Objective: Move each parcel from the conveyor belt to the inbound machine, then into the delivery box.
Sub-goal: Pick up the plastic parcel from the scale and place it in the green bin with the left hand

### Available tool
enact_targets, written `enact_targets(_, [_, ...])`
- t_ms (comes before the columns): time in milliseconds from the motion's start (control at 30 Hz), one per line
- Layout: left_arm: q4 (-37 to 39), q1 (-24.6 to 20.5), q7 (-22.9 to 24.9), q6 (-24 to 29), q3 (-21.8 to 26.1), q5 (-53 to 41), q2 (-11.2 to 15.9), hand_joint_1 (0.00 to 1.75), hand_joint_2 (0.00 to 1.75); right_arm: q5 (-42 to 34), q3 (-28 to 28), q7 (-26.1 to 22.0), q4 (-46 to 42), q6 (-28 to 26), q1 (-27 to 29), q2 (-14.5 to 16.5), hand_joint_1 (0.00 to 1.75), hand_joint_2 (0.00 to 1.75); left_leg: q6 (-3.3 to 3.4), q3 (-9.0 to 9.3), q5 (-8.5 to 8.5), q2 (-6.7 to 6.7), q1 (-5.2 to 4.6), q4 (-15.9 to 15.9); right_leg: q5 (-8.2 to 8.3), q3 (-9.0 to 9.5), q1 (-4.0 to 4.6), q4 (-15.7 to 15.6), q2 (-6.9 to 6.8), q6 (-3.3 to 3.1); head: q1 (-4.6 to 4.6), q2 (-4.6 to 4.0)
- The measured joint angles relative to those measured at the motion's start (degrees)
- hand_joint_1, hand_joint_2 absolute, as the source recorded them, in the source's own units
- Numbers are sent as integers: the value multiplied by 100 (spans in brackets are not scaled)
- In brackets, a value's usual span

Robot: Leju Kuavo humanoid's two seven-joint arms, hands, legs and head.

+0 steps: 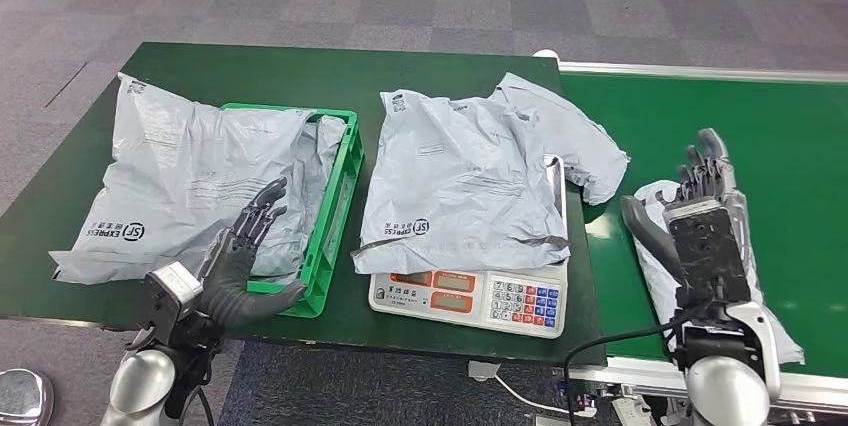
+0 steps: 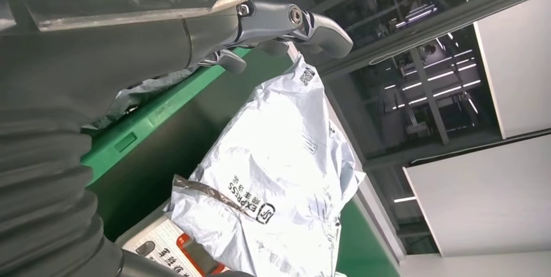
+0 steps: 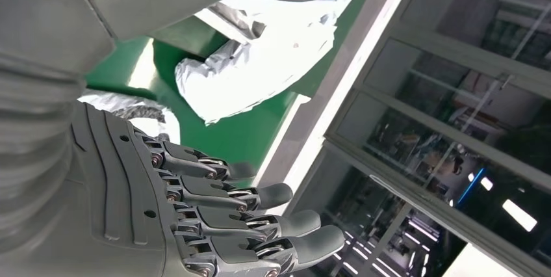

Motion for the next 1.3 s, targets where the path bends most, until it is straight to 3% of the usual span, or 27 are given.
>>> enact_targets(167, [-8, 6, 0, -1, 0, 0, -2, 0, 175, 0, -108, 10, -109, -2, 142, 2, 0, 175, 0, 5, 2, 0, 0, 0, 1, 2, 1, 0, 0, 0, -2, 0])
enact_targets(367, [-40, 7, -5, -9, 0, -53, -30, 0, 175, -304, -573, -84, -312, -247, 689, 27, 0, 175, 0, 3, 0, -6, 0, 0, -1, 4, 0, -1, -6, 0, 0, 0])
enact_targets(767, [-32, -362, -57, 48, -33, -345, -33, 0, 175, -321, -1429, 63, -543, 139, 1381, 551, 0, 175, 0, 5, -1, 1, 0, 0, -3, -1, 1, -2, 1, 0, -1, 0])
enact_targets(1033, [175, -1072, -49, 134, -448, -570, -26, 0, 175, -361, -1632, 55, -532, 437, 1428, 815, 0, 175, 0, 5, 3, 0, 0, 0, 1, 1, 0, -2, 0, -1, -1, 0])
enact_targets(1300, [868, -2217, 136, 623, -1338, -1516, -17, 0, 175, -532, -1606, -3, -374, 447, 1410, 829, 0, 175, 0, 4, 4, -2, -1, 1, 4, 4, 0, -1, -3, 0, 0, 0])
